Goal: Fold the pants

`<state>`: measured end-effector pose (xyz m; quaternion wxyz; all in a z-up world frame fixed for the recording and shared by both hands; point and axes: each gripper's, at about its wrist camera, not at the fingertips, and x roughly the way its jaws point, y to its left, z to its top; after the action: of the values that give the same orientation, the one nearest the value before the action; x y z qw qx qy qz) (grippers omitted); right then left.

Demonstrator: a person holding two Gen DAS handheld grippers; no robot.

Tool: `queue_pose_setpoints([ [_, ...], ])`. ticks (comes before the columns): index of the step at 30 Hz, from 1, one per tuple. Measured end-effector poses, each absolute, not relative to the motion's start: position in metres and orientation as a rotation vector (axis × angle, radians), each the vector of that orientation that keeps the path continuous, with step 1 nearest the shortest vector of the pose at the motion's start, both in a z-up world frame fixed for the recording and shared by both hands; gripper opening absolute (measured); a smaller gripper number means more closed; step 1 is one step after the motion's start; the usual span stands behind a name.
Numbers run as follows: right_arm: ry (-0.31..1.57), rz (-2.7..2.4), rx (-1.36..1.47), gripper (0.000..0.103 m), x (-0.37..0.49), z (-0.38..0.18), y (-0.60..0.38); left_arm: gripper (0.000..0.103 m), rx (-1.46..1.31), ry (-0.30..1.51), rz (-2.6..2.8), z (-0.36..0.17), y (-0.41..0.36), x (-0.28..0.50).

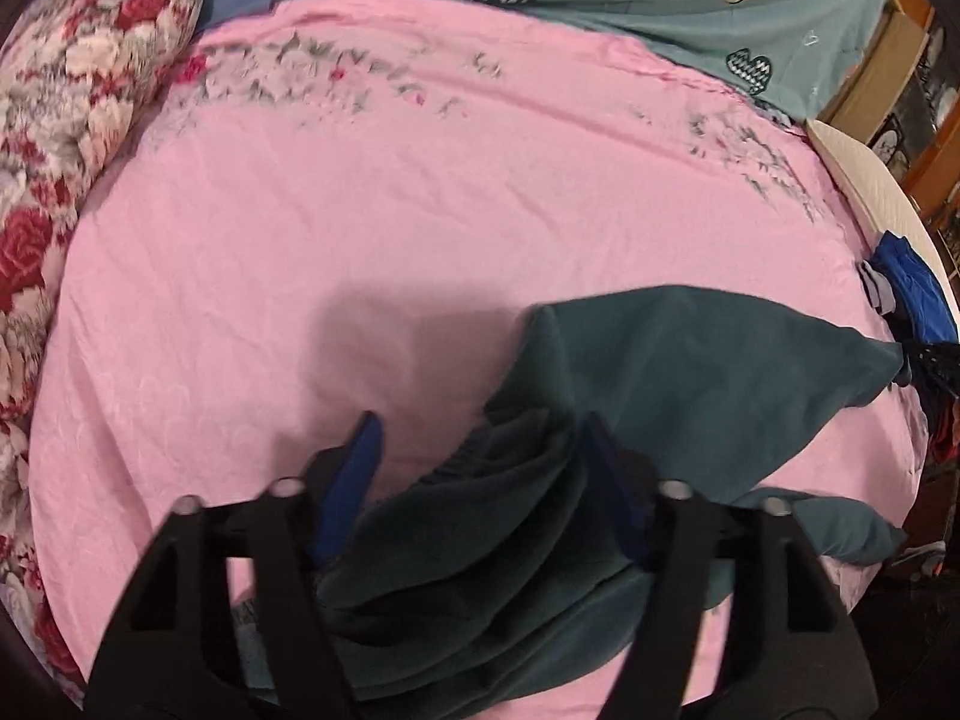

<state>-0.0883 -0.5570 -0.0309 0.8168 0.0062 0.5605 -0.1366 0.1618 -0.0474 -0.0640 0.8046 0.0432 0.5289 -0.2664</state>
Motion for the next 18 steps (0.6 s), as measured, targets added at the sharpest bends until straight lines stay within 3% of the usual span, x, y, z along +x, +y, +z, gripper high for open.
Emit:
queue_pose_setpoints([
  [1,1.195,-0.290,0.015,0.000,-0.089,-0.032,-0.557,0.036,0.080,1.158,-0.584,-0.070,-0.046,0.163],
  [2,1.198,-0.289,0.015,0.000,-0.089,-0.032,-0.557,0.032,0.070,1.178,-0.592,-0.075,-0.046,0.164],
  [7,1.202,-0.289,0.013,0.000,-0.089,-0.033,-0.557,0.028,0.169,1.171,-0.592,-0.084,-0.063,0.147],
  [11,1.166,-0.295,0.025,0.000,-0.090,-0.027,-0.560,0.013,0.153,1.141,-0.551,-0.079,-0.062,0.146],
  [18,1.047,-0.333,0.068,0.000,-0.064,0.009,-0.579,0.011,0.068,1.063,-0.416,-0.050,-0.039,0.194],
])
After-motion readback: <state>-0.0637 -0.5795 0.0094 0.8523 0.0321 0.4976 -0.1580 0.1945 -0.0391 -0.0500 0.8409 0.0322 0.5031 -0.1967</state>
